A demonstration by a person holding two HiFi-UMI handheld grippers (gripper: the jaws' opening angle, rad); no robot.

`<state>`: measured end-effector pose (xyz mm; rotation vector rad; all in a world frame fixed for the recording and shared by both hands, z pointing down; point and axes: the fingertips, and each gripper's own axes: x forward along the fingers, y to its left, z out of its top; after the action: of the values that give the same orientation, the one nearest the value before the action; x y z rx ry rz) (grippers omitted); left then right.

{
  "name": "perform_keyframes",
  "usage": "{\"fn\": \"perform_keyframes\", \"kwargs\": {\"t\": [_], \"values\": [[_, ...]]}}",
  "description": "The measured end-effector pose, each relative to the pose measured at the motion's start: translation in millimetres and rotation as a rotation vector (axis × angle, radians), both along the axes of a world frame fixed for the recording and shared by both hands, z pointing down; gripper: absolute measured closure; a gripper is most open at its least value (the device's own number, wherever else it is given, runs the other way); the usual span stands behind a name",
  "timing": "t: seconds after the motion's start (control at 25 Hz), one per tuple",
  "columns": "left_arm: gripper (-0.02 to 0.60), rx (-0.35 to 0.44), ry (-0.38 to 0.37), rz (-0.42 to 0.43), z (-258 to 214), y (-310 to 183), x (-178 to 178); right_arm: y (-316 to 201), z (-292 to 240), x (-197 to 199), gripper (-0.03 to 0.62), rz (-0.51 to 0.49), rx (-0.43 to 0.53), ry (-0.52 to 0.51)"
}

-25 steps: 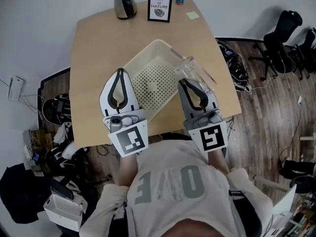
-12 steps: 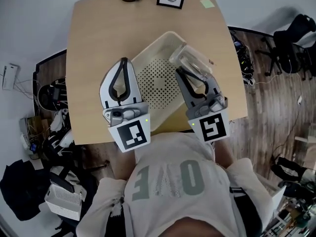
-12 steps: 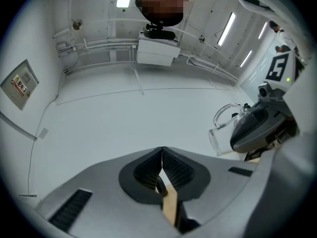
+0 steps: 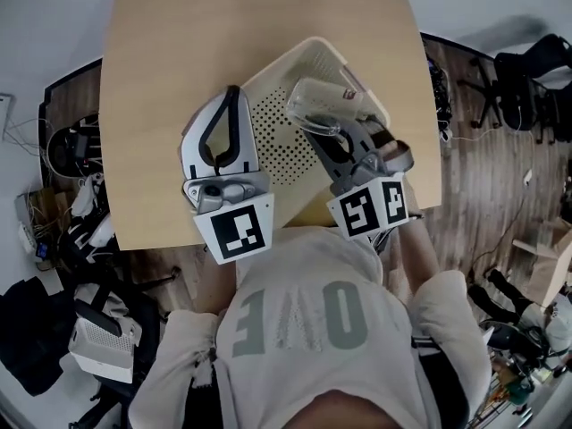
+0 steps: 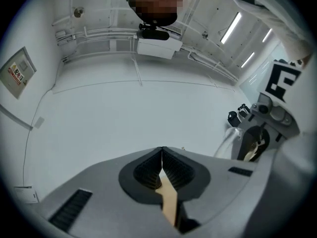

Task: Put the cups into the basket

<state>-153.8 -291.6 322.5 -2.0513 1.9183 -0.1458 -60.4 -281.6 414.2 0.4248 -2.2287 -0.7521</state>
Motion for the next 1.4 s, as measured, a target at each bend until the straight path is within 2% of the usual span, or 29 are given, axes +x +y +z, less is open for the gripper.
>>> {"fn": "perform_keyframes", "kwargs": {"t": [0.12, 0.44, 0.64, 1.16, 1.4], "values": [[0.571, -0.016, 0.008, -0.011, 7.6, -0.9, -4.1, 0.5, 31.6, -0.2, 0.572, -0.075, 0.023, 0.158], [0.571, -0.061, 0.022, -0.061, 27.8, 4.1, -21.3, 2.5, 109.9, -1.8, 0.572, -0.272, -0.019, 0.45], [0.571, -0.088, 0.014, -0.059, 35.4, -0.7, -25.0, 5.1, 141.4, 5.5, 0.572, -0.355, -0.053, 0.633], [0.571, -0.112, -0.007, -0.008, 42.7, -7.9, -10.2, 11.4, 195.3, 14.3, 0.572, -0.524, -0.081, 0.914], [0.571, -0.112, -0.006, -0.019, 43.3, -6.4, -15.3, 17.1, 202.2, 14.0, 0.572, -0.544, -0.048, 0.958]]}}
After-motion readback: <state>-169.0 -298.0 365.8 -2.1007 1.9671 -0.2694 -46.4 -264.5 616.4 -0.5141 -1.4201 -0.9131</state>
